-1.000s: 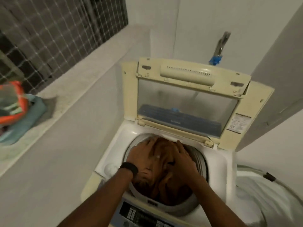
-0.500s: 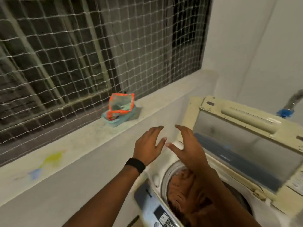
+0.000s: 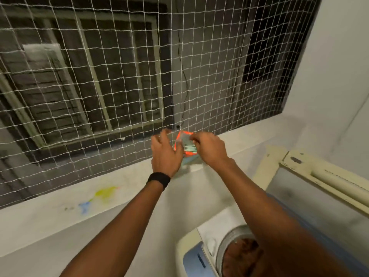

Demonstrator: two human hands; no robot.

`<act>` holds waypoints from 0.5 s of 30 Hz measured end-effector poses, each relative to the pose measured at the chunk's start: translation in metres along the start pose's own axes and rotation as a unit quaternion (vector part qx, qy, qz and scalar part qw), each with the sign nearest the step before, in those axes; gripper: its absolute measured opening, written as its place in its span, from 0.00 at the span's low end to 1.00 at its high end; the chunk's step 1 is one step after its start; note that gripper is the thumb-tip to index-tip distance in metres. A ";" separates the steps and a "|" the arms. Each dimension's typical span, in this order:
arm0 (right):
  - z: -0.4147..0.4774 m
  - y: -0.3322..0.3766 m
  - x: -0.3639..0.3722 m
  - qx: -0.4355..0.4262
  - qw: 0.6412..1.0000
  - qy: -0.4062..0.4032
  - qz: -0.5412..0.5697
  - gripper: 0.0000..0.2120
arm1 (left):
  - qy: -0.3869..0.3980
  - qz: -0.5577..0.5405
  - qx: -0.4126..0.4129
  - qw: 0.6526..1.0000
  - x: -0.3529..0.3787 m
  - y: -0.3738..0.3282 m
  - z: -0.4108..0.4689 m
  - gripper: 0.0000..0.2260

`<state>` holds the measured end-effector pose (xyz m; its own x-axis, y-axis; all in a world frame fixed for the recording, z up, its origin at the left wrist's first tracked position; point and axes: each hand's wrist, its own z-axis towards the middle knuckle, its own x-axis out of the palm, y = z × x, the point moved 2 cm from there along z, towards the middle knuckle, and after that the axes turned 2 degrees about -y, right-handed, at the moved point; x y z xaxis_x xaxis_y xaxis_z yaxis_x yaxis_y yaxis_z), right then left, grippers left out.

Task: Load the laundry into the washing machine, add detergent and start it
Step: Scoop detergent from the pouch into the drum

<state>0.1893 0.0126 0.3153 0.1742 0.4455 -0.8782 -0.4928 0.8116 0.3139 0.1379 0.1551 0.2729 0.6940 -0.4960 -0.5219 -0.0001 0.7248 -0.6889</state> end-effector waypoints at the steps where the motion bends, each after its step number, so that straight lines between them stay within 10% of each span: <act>1: 0.009 0.002 0.004 -0.006 0.999 0.019 -0.042 0.15 | 0.038 0.001 -0.025 0.999 0.006 0.007 0.004 0.24; 15: 0.026 0.004 0.023 -0.021 0.985 0.043 -0.165 0.10 | 0.149 -0.038 0.022 0.988 0.016 0.045 0.010 0.20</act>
<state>0.2134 0.0364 0.3056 0.2584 0.1252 -0.9579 -0.4572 0.8893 -0.0071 0.1558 0.1848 0.2383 0.4485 -0.6630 -0.5994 0.0797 0.6977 -0.7120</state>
